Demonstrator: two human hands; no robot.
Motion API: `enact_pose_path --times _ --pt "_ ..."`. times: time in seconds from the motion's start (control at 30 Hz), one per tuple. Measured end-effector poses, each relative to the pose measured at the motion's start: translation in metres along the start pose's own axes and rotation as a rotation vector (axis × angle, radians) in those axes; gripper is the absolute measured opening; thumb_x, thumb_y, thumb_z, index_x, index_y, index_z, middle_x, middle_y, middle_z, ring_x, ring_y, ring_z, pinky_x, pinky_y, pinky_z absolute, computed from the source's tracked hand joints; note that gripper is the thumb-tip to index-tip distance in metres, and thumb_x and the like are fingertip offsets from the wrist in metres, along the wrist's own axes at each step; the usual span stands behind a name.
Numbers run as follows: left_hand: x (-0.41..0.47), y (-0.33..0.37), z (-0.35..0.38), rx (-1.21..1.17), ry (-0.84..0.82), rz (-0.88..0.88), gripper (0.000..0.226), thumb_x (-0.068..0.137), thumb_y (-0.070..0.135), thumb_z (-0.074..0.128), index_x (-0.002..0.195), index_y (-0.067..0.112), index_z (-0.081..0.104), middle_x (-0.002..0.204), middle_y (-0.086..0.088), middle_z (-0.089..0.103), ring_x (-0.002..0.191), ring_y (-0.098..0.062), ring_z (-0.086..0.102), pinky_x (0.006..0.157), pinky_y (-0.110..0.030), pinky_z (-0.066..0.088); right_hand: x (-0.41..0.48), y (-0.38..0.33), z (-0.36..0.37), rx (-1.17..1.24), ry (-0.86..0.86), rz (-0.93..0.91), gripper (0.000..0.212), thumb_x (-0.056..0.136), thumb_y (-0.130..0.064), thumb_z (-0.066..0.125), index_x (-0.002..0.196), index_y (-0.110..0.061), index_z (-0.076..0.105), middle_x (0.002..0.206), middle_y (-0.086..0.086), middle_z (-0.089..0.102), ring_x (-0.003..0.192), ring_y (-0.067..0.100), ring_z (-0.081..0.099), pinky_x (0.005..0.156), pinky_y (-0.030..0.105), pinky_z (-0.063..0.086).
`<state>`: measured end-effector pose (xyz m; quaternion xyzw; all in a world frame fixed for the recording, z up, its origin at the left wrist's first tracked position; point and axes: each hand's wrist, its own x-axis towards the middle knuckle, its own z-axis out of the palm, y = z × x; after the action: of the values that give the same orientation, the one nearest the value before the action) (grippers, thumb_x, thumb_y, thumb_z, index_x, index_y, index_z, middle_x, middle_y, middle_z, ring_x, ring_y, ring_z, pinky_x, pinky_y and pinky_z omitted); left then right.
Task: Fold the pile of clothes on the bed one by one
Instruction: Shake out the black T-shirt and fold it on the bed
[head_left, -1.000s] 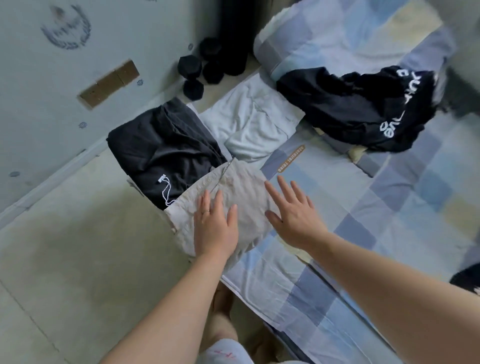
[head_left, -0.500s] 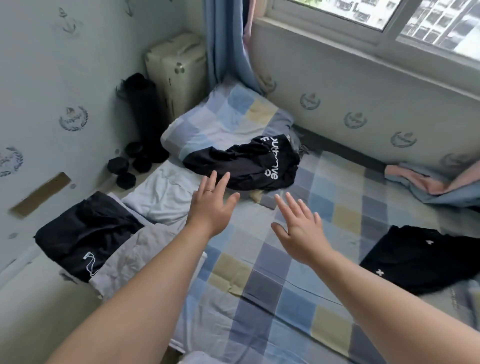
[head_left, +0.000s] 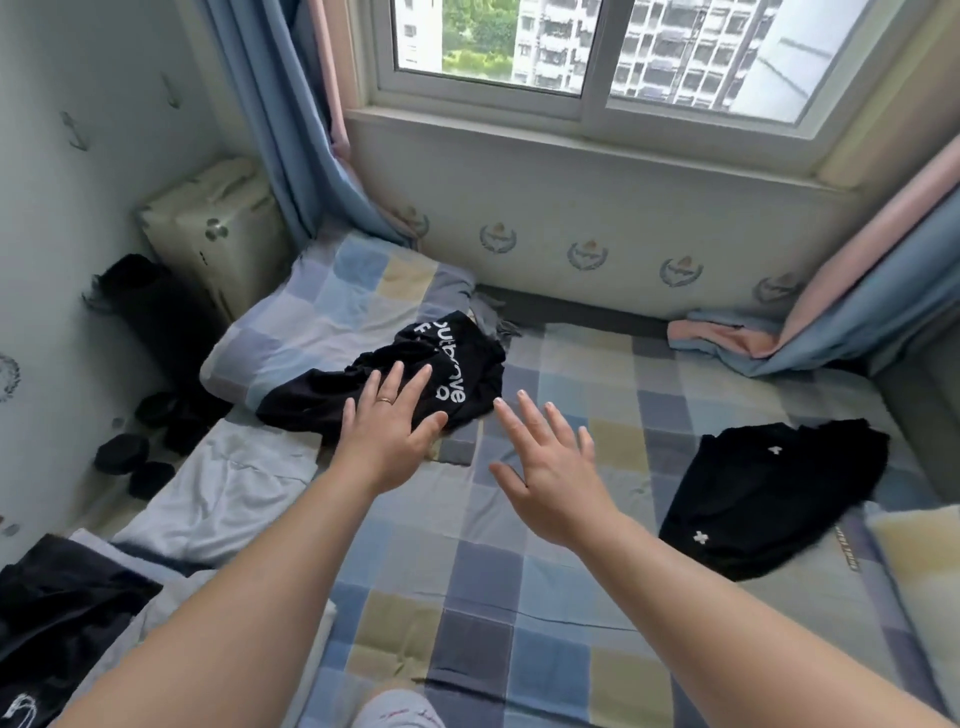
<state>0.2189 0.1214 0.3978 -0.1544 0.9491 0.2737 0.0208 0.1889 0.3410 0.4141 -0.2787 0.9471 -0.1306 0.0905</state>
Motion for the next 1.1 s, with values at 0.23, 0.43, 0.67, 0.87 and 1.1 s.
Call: enact_pose_path --times 0.23,0.43,0.67,0.87,1.1 --pt "0.11 -0.087 0.032 -0.002 -0.071 -0.026 0.063 0.102 0.055 0.042 0.157 0.047 0.014 0.169 0.009 0.003 0.155 -0.014 -0.009 0.124 -0.049 -0.002 0.101 0.016 0.071 0.006 -0.03 0.095 0.067 0.103 -0.052 0.033 0.155 -0.048 -0.01 0.166 -0.016 -0.014 0.154 0.019 -0.011 0.123 0.053 -0.003" --pt "0.24 -0.202 0.093 0.037 -0.12 -0.088 0.068 0.1 0.053 0.046 0.159 0.044 0.013 0.169 0.006 0.006 0.156 -0.018 -0.005 0.125 -0.048 0.003 0.242 0.017 0.188 0.027 -0.131 0.174 0.067 0.103 -0.054 0.032 0.155 -0.048 -0.011 0.165 -0.019 -0.016 0.154 0.017 -0.011 0.123 0.049 -0.001" --pt "0.359 -0.329 0.167 0.336 -0.275 -0.068 0.096 0.091 0.059 0.061 0.157 0.046 -0.007 0.168 0.003 -0.017 0.154 -0.029 -0.016 0.125 -0.05 -0.001 0.391 0.014 0.332 0.03 -0.279 0.159 0.073 0.102 -0.052 0.038 0.156 -0.045 -0.011 0.166 -0.016 -0.014 0.155 0.02 -0.009 0.124 0.048 0.009" --pt "0.432 -0.411 0.23 0.371 -0.36 -0.05 0.1 0.082 0.076 0.056 0.156 0.049 -0.005 0.17 0.0 0.003 0.153 -0.038 0.006 0.123 -0.052 0.015 0.492 0.015 0.412 -0.02 -0.31 0.12 0.088 0.096 -0.046 0.055 0.154 -0.048 -0.011 0.167 -0.012 -0.013 0.154 0.027 -0.009 0.121 0.056 0.018" --pt "0.454 -0.44 0.267 0.215 -0.276 -0.07 0.053 0.103 0.058 0.033 0.155 0.049 0.023 0.167 0.005 0.02 0.153 -0.034 0.014 0.121 -0.053 0.019 0.547 0.03 0.467 0.044 -0.407 0.142 0.072 0.096 -0.056 0.053 0.157 -0.046 0.015 0.168 -0.01 0.0 0.154 0.031 -0.001 0.122 0.056 0.016"
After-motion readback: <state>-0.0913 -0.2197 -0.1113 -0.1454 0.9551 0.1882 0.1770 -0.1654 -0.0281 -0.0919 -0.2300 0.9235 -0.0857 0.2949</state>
